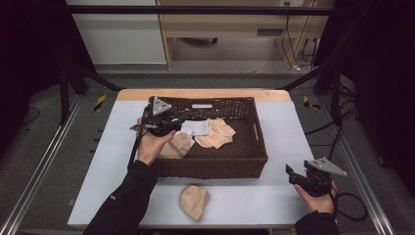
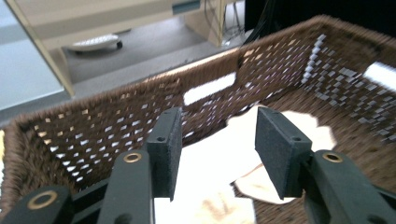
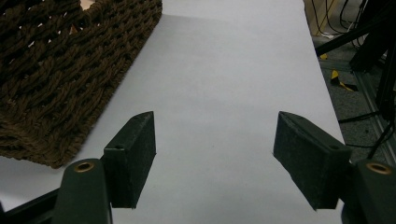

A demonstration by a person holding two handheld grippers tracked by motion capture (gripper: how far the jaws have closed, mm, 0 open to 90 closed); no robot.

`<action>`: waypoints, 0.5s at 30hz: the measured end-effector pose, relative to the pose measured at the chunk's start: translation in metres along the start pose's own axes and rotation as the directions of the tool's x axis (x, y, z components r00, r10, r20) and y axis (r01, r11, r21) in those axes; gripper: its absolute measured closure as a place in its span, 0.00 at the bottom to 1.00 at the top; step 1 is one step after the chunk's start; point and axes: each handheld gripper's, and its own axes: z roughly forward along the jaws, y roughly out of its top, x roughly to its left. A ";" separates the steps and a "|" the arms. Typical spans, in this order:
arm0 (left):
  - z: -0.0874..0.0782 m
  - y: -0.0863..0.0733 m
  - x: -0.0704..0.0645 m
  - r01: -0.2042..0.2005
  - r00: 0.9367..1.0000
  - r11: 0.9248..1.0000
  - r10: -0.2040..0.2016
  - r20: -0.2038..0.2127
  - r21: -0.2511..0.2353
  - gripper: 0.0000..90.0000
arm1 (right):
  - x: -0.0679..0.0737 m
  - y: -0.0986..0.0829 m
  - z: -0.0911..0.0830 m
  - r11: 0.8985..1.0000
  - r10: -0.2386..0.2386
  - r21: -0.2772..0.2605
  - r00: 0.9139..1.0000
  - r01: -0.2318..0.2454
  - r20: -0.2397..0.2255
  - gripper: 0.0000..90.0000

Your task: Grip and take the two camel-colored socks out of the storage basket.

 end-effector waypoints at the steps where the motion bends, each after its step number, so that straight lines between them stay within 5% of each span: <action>1: 0.003 -0.003 0.001 0.005 1.000 1.000 -0.005 0.000 0.011 0.57 | 0.000 0.000 0.000 1.000 0.000 0.000 1.000 0.000 0.000 0.33; 15: 0.029 -0.035 0.007 0.019 1.000 0.984 -0.021 0.009 0.175 0.53 | 0.001 0.000 0.001 1.000 0.000 0.006 1.000 0.000 -0.001 0.33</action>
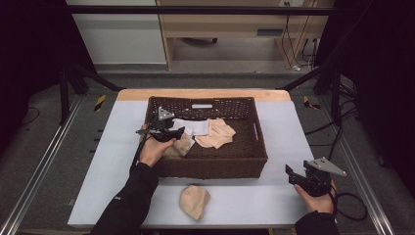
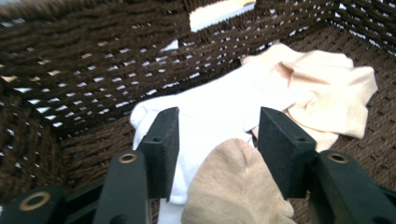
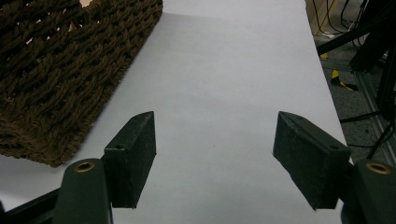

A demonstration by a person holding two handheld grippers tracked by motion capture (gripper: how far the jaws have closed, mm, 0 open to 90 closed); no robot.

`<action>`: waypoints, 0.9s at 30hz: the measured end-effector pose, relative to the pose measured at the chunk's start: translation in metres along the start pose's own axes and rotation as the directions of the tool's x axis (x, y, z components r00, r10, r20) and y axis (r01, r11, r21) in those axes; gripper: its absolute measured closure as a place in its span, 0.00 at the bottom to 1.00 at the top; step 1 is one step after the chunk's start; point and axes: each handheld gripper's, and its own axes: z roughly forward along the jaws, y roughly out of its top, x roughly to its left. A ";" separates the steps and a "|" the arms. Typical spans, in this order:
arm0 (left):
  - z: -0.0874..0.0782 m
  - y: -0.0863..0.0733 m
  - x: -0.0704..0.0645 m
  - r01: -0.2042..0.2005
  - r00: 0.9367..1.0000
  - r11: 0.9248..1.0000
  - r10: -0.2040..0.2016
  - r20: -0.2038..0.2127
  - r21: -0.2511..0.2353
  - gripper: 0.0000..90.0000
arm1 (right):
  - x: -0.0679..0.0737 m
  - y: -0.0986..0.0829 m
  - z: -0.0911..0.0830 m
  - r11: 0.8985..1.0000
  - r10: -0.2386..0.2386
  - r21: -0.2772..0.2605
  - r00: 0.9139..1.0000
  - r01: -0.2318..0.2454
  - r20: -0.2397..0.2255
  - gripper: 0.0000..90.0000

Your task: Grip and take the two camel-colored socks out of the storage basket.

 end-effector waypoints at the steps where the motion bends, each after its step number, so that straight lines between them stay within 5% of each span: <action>1: 0.002 -0.001 -0.001 -0.007 1.000 1.000 0.007 -0.004 0.017 0.53 | 0.000 0.000 0.000 1.000 -0.007 -0.002 1.000 0.007 0.000 0.33; 4: 0.005 -0.003 -0.003 -0.044 0.998 0.997 0.046 -0.040 0.067 0.51 | 0.000 0.000 0.000 1.000 -0.007 -0.002 1.000 0.007 0.001 0.33; 9: 0.010 -0.006 -0.005 -0.061 0.997 0.990 0.067 -0.043 0.126 0.49 | 0.001 0.000 0.000 1.000 -0.008 -0.004 1.000 0.008 -0.001 0.33; 14: 0.015 -0.009 -0.003 -0.047 0.998 0.985 0.054 -0.040 0.169 0.46 | 0.000 0.000 0.000 1.000 -0.008 -0.001 1.000 0.008 0.002 0.33; 20: 0.023 -0.014 -0.001 -0.035 0.998 0.960 0.047 -0.035 0.277 0.43 | 0.001 0.000 0.000 1.000 -0.009 0.000 1.000 0.009 0.000 0.33; 27: 0.021 -0.013 0.000 -0.023 0.999 0.954 0.029 -0.016 0.298 0.74 | 0.001 0.000 0.000 1.000 -0.010 -0.001 1.000 0.010 0.000 0.33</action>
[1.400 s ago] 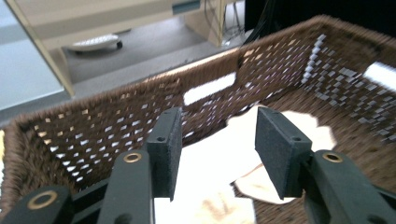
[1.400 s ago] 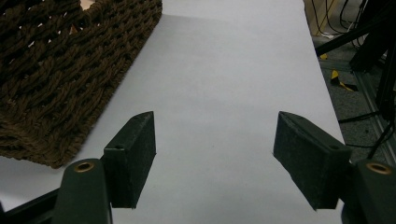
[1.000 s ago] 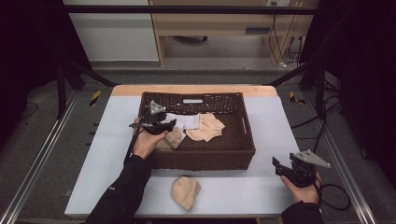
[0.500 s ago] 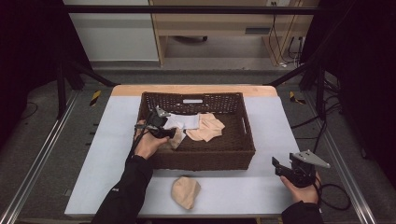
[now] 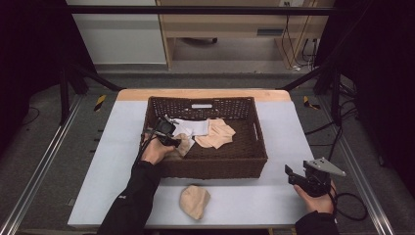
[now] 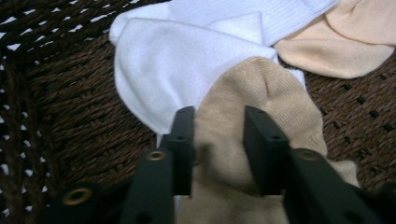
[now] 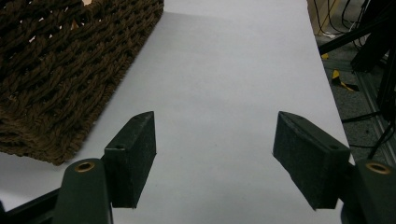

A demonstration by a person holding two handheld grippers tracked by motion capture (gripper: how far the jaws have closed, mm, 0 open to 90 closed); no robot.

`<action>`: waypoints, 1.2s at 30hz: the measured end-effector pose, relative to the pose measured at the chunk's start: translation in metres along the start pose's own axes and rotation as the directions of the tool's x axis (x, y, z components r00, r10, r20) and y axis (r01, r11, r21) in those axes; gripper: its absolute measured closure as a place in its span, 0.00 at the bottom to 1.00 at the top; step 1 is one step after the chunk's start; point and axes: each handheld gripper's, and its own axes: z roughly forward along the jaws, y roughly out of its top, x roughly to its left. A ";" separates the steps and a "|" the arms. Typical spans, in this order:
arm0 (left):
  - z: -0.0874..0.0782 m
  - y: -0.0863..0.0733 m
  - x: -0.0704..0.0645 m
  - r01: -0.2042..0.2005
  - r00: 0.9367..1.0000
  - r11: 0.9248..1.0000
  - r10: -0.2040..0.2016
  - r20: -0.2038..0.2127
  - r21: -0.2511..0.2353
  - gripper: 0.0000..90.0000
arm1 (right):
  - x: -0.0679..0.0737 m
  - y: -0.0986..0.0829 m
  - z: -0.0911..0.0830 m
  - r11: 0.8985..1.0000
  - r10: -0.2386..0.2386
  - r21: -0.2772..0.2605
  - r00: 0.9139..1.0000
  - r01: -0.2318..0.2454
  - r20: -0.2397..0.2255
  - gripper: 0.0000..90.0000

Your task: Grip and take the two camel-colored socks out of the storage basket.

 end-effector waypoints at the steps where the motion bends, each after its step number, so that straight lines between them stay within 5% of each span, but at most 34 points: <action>1: -0.001 0.000 0.000 0.002 1.000 1.000 -0.002 0.005 -0.003 0.79 | 0.000 0.000 0.000 1.000 0.000 0.000 1.000 0.000 0.000 0.33; 8: -0.010 0.002 0.001 0.019 1.000 0.997 -0.020 -0.014 -0.079 0.91 | 0.000 0.000 -0.001 1.000 0.004 -0.003 1.000 -0.004 0.000 0.34; 13: -0.021 0.002 0.001 0.045 0.999 0.978 -0.045 0.007 -0.203 0.92 | -0.001 0.000 -0.001 1.000 0.006 -0.004 1.000 -0.006 0.002 0.34; 17: -0.029 0.001 0.003 0.058 0.998 0.948 -0.051 0.030 -0.313 0.92 | -0.001 0.000 -0.001 1.000 0.007 -0.004 1.000 -0.007 0.003 0.34; 19: -0.034 0.001 0.003 0.068 0.998 0.925 -0.056 0.041 -0.374 0.92 | -0.001 0.000 -0.001 1.000 0.007 -0.006 1.000 -0.007 0.004 0.34; 22: -0.039 0.001 0.004 0.068 0.997 0.905 -0.053 0.048 -0.420 0.92 | -0.002 0.000 -0.001 1.000 0.008 -0.006 1.000 -0.008 0.005 0.34; 29: -0.058 0.005 0.004 0.123 0.992 0.830 -0.082 0.100 -0.545 0.92 | -0.002 0.000 -0.001 1.000 0.007 -0.006 1.000 -0.007 0.007 0.34; 36: -0.098 0.011 -0.005 0.113 0.990 0.759 -0.034 0.135 -0.641 0.92 | -0.002 0.001 -0.002 1.000 0.008 -0.011 1.000 -0.008 0.006 0.34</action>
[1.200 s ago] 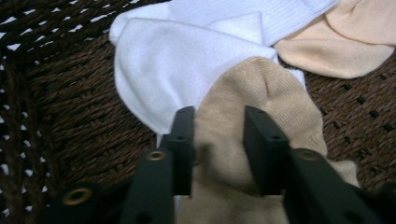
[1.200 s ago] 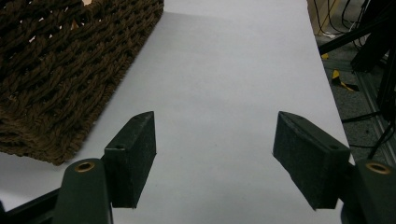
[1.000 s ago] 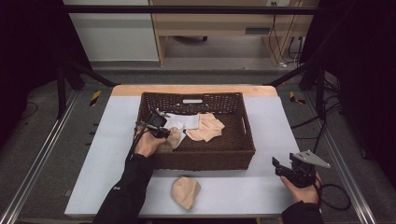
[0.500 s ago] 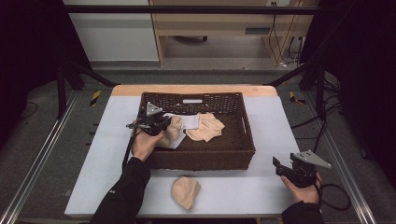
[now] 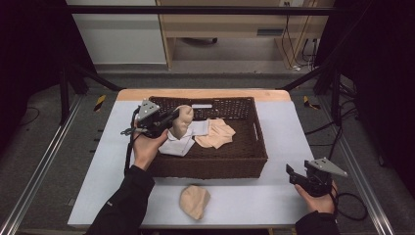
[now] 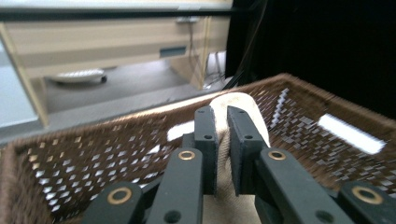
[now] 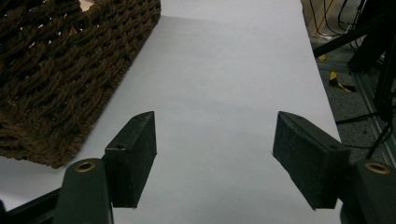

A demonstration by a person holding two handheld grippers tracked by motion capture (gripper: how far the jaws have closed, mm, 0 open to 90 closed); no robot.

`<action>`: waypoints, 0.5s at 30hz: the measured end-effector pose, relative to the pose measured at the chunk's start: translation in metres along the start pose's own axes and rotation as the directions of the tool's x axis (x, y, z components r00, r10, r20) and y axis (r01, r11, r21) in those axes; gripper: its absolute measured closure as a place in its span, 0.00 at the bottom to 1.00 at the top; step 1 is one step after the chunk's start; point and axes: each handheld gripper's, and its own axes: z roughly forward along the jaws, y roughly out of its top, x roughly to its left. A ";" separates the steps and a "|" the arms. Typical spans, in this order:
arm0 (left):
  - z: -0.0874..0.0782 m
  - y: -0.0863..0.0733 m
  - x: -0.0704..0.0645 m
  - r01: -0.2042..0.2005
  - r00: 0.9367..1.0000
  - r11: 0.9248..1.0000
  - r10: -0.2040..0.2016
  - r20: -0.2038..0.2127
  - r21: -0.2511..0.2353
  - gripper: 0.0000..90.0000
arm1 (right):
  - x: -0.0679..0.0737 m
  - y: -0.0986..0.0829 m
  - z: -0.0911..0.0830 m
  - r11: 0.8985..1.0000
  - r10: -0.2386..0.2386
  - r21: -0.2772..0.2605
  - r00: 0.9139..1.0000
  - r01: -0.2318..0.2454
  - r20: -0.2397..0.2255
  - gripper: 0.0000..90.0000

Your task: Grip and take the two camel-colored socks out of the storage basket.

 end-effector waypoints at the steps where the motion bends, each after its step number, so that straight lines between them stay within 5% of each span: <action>1: -0.004 0.003 -0.002 -0.002 1.000 1.000 0.002 0.007 -0.016 0.92 | 0.000 0.000 0.000 1.000 -0.001 -0.001 1.000 0.001 0.001 0.34; 15: -0.049 0.021 -0.025 -0.020 0.995 0.994 0.031 0.091 -0.110 0.92 | -0.001 0.000 -0.001 1.000 0.002 -0.002 1.000 -0.002 0.006 0.34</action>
